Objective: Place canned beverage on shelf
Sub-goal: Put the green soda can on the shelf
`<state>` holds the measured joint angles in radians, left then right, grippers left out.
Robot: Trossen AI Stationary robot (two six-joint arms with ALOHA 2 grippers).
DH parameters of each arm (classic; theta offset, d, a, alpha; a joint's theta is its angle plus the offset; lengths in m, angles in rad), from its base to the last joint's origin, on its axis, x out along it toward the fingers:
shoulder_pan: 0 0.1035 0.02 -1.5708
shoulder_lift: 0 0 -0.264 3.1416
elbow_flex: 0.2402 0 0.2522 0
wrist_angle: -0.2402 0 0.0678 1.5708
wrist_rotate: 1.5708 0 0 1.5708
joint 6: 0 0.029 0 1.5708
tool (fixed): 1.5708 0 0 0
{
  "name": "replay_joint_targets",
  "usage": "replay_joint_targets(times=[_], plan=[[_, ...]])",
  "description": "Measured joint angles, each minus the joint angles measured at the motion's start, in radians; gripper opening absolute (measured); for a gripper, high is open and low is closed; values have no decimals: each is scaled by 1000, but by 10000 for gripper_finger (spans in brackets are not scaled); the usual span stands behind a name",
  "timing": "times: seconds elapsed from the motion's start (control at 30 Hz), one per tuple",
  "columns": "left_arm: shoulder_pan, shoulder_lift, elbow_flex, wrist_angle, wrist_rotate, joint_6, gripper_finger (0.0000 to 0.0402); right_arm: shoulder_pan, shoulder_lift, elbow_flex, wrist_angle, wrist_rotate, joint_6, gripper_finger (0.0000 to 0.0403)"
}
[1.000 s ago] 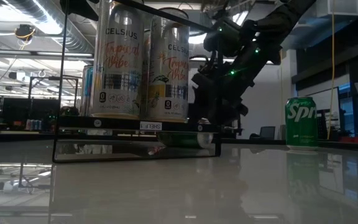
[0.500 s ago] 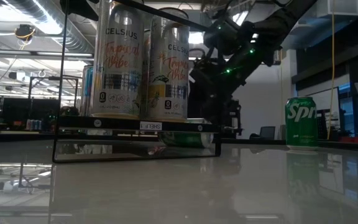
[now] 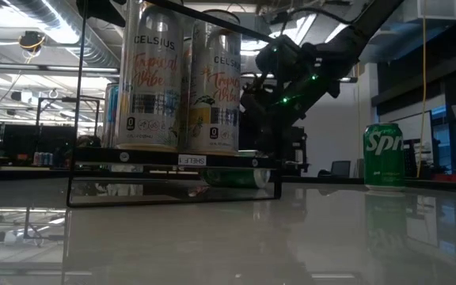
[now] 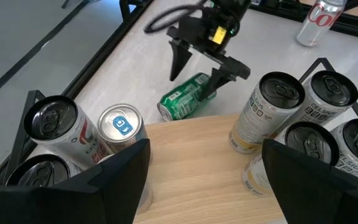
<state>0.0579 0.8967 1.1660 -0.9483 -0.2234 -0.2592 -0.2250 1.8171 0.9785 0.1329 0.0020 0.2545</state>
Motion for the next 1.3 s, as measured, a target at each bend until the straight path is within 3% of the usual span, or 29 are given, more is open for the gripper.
replay_joint_targets(times=[0.47,0.8,1.3], plan=[[1,0,0,-1,-3,0,298,2,63,12,0,58,29,386],[1,0,0,-1,-3,4,298,2,68,12,-25,36,28,292],[1,0,0,33,1,5,298,0,16,9,-64,-18,60,295]])
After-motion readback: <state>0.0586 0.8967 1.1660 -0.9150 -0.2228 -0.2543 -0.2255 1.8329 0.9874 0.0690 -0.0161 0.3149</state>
